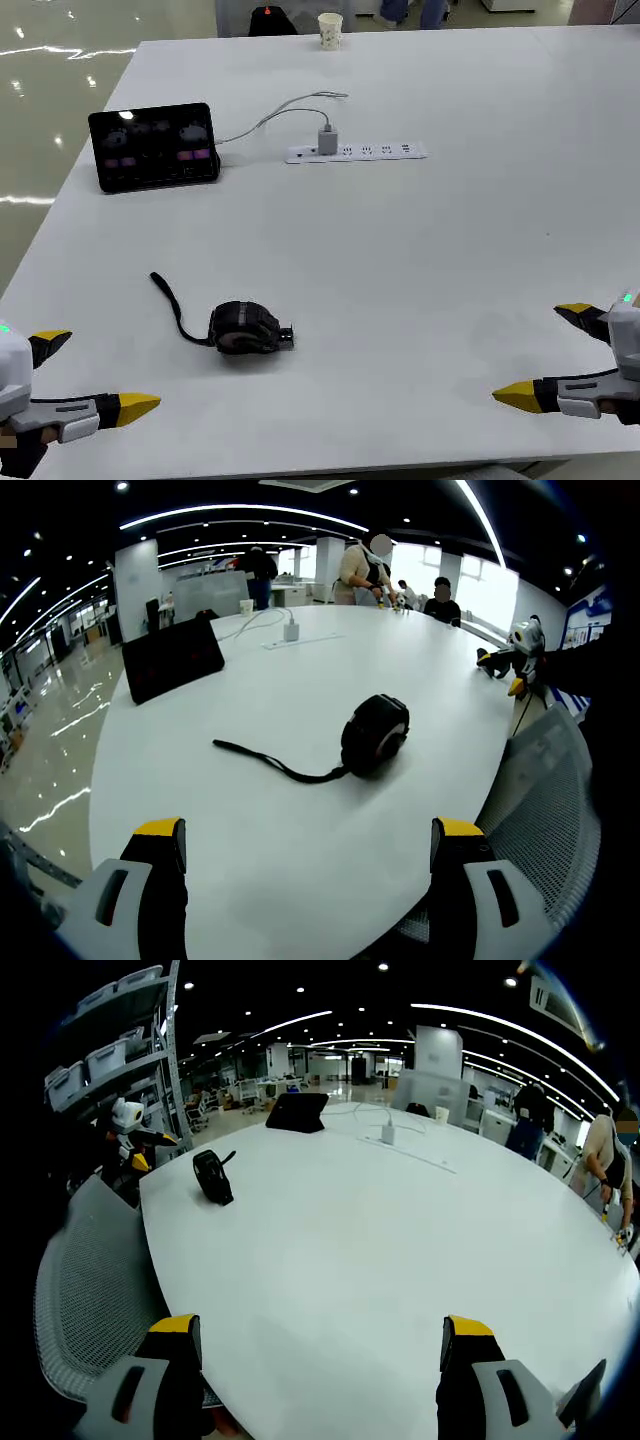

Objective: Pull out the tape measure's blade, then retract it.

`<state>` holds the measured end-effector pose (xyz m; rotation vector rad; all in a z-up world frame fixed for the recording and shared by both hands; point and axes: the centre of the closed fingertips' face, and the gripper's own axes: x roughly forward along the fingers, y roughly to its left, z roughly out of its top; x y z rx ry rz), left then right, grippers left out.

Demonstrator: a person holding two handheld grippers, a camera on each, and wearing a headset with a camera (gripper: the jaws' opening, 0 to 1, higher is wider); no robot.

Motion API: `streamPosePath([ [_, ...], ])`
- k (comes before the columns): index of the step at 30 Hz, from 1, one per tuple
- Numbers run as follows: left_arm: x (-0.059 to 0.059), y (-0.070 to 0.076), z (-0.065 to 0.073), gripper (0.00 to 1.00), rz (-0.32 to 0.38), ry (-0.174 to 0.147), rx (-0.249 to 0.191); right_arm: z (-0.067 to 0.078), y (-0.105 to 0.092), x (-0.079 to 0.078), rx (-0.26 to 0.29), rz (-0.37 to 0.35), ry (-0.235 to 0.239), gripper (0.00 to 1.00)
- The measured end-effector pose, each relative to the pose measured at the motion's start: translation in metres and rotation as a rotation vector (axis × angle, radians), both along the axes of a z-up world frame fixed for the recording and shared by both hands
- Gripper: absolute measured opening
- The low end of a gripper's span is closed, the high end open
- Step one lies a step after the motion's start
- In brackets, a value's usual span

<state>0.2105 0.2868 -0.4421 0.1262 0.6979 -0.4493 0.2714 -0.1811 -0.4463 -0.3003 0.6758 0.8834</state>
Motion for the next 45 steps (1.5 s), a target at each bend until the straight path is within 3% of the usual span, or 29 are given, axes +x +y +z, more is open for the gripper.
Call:
streamPosePath([
  [6,-0.001,-0.001,-0.002,0.99,-0.004,0.008,-0.010,-0.002,-0.001,-0.002,0.008,-0.001,0.018,0.99],
  [10,-0.001,-0.004,-0.002,0.99,-0.013,0.010,-0.014,0.001,0.001,0.000,0.016,0.025,-0.016,0.99],
  [24,0.001,-0.013,-0.003,0.99,-0.067,0.016,-0.017,0.004,0.007,0.003,0.032,0.063,-0.064,0.99],
  [31,0.007,-0.015,0.003,0.99,-0.124,0.006,0.008,0.005,0.011,0.005,0.039,0.064,-0.045,0.99],
  [40,0.014,-0.020,0.007,0.99,-0.203,0.028,0.038,0.003,0.015,0.012,0.024,0.087,-0.036,0.99],
  [45,0.022,-0.029,0.009,0.99,-0.290,0.022,0.071,0.004,0.021,0.016,0.020,0.109,-0.034,0.99],
])
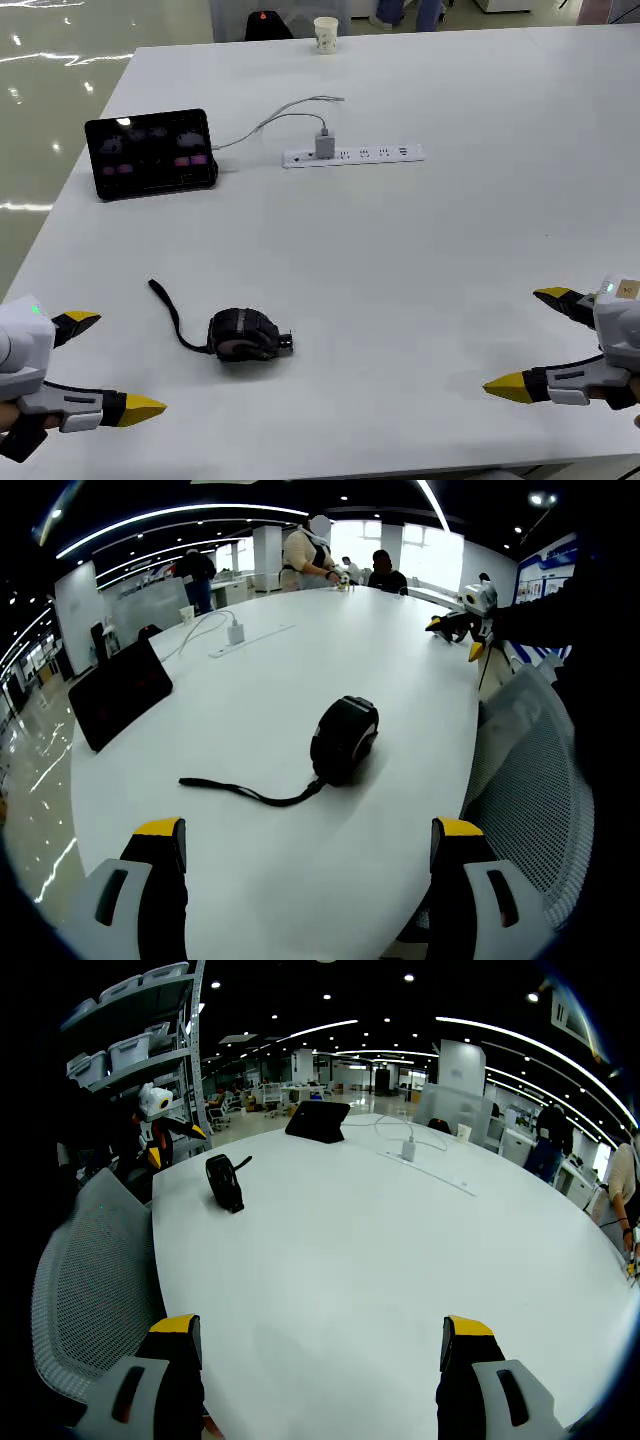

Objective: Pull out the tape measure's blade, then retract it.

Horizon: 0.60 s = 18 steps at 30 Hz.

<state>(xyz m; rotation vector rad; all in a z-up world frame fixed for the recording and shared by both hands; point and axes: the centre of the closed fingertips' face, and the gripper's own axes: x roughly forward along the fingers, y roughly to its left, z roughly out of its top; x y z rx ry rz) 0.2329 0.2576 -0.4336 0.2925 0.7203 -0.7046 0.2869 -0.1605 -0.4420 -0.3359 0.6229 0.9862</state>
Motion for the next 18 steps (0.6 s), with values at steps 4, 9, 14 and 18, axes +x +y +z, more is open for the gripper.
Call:
streamPosePath([
  [4,0.006,-0.006,0.002,0.99,-0.033,0.010,0.008,0.000,0.004,0.001,-0.004,0.019,-0.001,0.99],
  [9,0.016,-0.013,0.003,0.99,-0.095,0.008,0.035,-0.002,0.009,0.002,-0.014,0.029,0.013,0.99],
  [14,0.021,-0.021,0.001,0.99,-0.163,0.021,0.063,-0.002,0.011,0.006,-0.017,0.037,0.010,0.99],
  [18,0.024,-0.028,0.000,0.99,-0.206,0.031,0.078,-0.001,0.018,0.007,-0.014,0.057,0.012,0.99],
])
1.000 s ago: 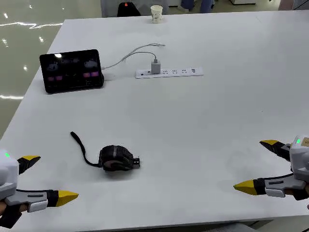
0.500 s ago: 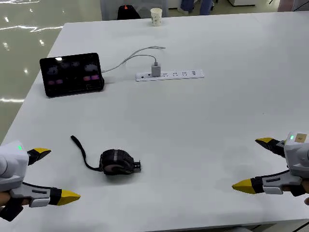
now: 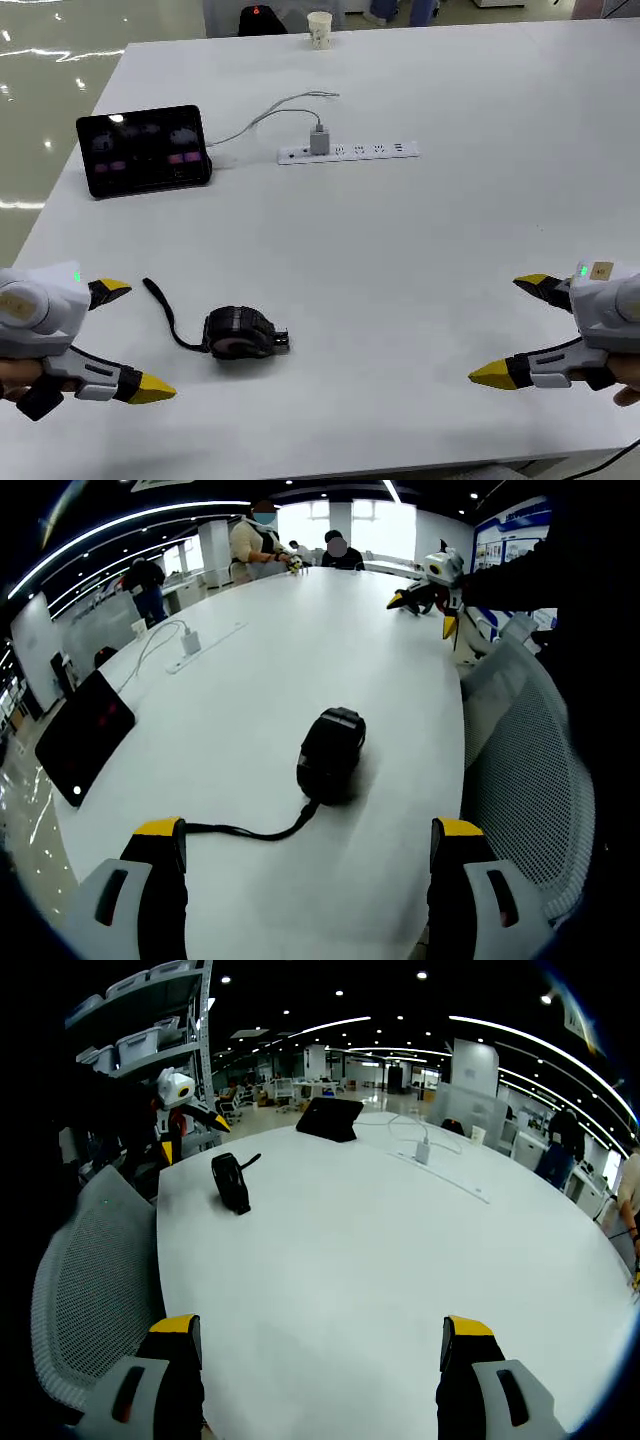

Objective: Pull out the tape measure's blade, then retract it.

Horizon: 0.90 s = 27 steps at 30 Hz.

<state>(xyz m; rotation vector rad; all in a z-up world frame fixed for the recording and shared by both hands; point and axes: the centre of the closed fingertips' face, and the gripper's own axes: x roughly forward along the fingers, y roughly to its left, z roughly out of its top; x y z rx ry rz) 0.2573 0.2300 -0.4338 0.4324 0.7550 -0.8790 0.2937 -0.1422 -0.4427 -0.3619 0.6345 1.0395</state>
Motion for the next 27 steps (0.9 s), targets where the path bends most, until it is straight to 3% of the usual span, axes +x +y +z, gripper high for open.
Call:
streamPosePath([
  [4,0.004,-0.006,0.000,0.99,-0.024,0.015,0.000,-0.002,0.005,0.003,-0.007,0.012,0.003,0.99],
  [7,0.004,-0.011,-0.003,0.99,-0.038,0.052,-0.003,-0.003,0.010,0.006,-0.009,0.023,0.004,0.99],
  [9,0.005,-0.012,-0.005,0.99,-0.057,0.054,0.019,-0.003,0.012,0.007,-0.018,0.041,-0.010,0.99],
  [14,0.010,-0.021,-0.005,0.99,-0.086,0.056,0.022,-0.002,0.017,0.011,-0.009,0.047,-0.011,0.99],
  [23,0.019,-0.035,-0.005,0.99,-0.149,0.030,0.052,-0.002,0.029,0.014,0.010,0.083,-0.015,0.99],
  [27,0.020,-0.042,-0.007,0.99,-0.163,0.041,0.054,-0.003,0.036,0.015,0.008,0.094,-0.004,0.99],
])
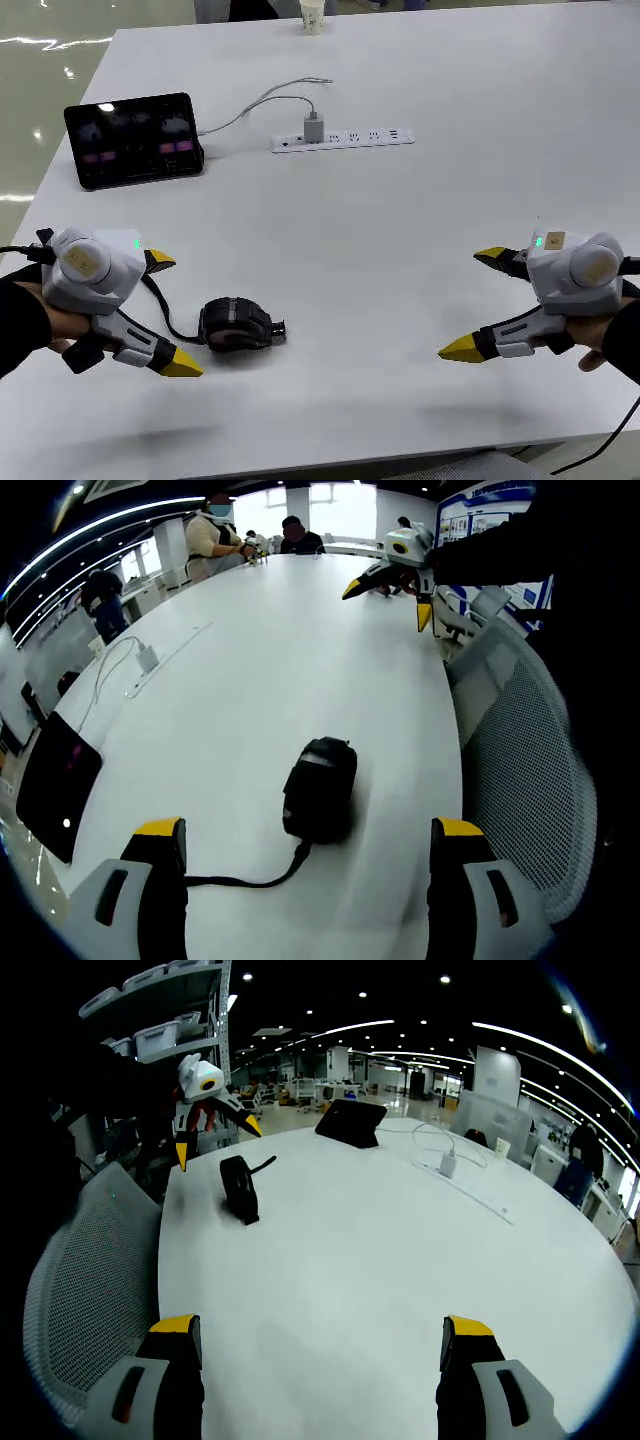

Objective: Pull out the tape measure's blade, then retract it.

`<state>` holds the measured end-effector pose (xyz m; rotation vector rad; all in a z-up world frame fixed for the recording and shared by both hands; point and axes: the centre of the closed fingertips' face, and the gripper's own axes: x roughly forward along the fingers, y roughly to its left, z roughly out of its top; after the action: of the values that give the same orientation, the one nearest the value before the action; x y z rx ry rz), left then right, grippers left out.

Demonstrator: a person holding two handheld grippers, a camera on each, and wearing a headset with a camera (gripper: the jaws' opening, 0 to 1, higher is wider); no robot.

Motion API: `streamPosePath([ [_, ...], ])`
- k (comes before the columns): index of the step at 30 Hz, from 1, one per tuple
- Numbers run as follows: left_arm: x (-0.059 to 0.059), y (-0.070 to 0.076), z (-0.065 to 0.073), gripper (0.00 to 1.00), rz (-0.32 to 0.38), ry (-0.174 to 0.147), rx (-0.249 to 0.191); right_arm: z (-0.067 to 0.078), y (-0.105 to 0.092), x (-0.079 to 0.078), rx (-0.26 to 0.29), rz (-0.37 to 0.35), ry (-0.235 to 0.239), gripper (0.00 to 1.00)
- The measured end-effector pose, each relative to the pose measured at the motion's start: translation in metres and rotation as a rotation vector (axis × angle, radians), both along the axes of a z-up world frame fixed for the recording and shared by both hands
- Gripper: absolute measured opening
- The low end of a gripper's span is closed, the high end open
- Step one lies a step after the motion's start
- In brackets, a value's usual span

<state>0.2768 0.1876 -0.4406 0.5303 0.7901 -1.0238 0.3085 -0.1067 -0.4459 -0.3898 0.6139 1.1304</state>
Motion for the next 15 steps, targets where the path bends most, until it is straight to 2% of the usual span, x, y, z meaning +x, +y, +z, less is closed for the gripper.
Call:
streamPosePath([
  [5,0.002,-0.008,-0.002,0.98,-0.019,0.003,0.005,-0.003,0.008,0.004,-0.004,0.028,-0.002,0.99],
  [7,0.003,-0.011,-0.003,0.97,-0.040,0.000,0.027,-0.004,0.012,0.005,-0.006,0.037,-0.003,0.99],
  [11,0.008,-0.020,-0.003,0.92,-0.052,-0.006,0.030,-0.008,0.020,0.007,-0.010,0.054,0.005,0.99],
  [15,0.010,-0.025,-0.005,0.91,-0.067,-0.001,0.037,-0.012,0.026,0.010,-0.017,0.080,0.006,0.99],
])
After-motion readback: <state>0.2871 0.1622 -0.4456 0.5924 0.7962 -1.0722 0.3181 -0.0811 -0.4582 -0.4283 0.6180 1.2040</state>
